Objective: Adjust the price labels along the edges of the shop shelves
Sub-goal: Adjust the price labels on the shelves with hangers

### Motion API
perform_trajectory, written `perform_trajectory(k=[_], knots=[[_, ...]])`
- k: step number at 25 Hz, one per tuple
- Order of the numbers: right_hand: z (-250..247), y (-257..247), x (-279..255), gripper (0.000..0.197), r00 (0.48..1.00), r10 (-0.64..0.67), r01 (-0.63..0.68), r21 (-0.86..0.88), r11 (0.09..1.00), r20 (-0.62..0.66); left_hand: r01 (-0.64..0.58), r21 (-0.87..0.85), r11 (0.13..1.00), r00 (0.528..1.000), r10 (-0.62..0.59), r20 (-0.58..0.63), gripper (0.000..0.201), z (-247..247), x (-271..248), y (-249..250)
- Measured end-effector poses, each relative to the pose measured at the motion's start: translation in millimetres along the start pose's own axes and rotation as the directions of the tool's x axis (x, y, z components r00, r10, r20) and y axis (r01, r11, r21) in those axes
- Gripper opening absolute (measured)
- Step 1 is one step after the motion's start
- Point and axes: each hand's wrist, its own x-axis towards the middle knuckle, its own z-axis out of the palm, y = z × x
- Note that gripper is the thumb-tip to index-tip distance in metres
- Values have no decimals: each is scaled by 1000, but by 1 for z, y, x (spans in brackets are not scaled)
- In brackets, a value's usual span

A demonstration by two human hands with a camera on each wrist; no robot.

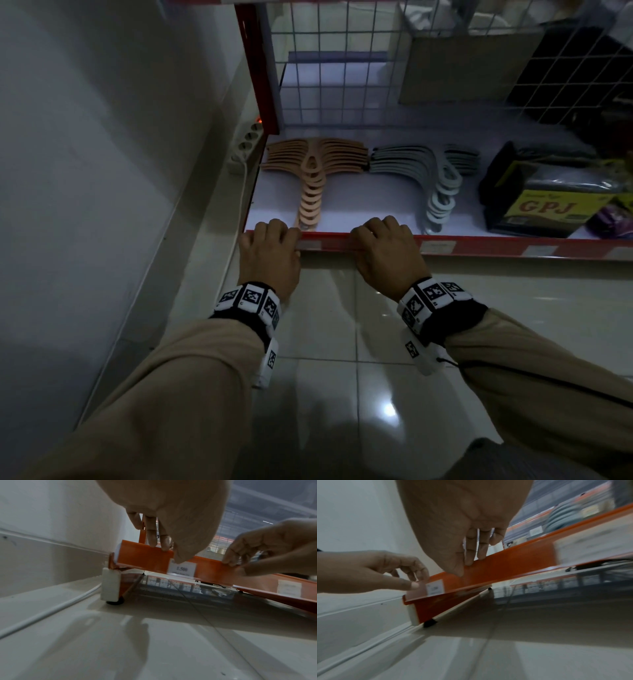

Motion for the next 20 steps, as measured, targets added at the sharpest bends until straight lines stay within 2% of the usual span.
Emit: perform_trajectory(k=[4,9,13,17,20], knots=[[-10,45,-32,33,994,107,-107,11,994,-26,-89,-40,995,996,88,-14,37,-7,6,46],[-25,116,-90,24,947,315,-318,-38,947,-66,-313,-126,941,950,311,-40,35,-17,21,140],[-27,163,-132,44,878,479,-479,-67,876,-15,-443,-175,879,892,451,11,48,-12,26,200],[-24,191,-151,61,849,528,-525,-67,848,19,-483,-160,861,864,498,73,57,0,26,239],[-19,202,-151,65,856,516,-514,-68,855,22,-468,-123,875,877,476,56,57,5,28,254]])
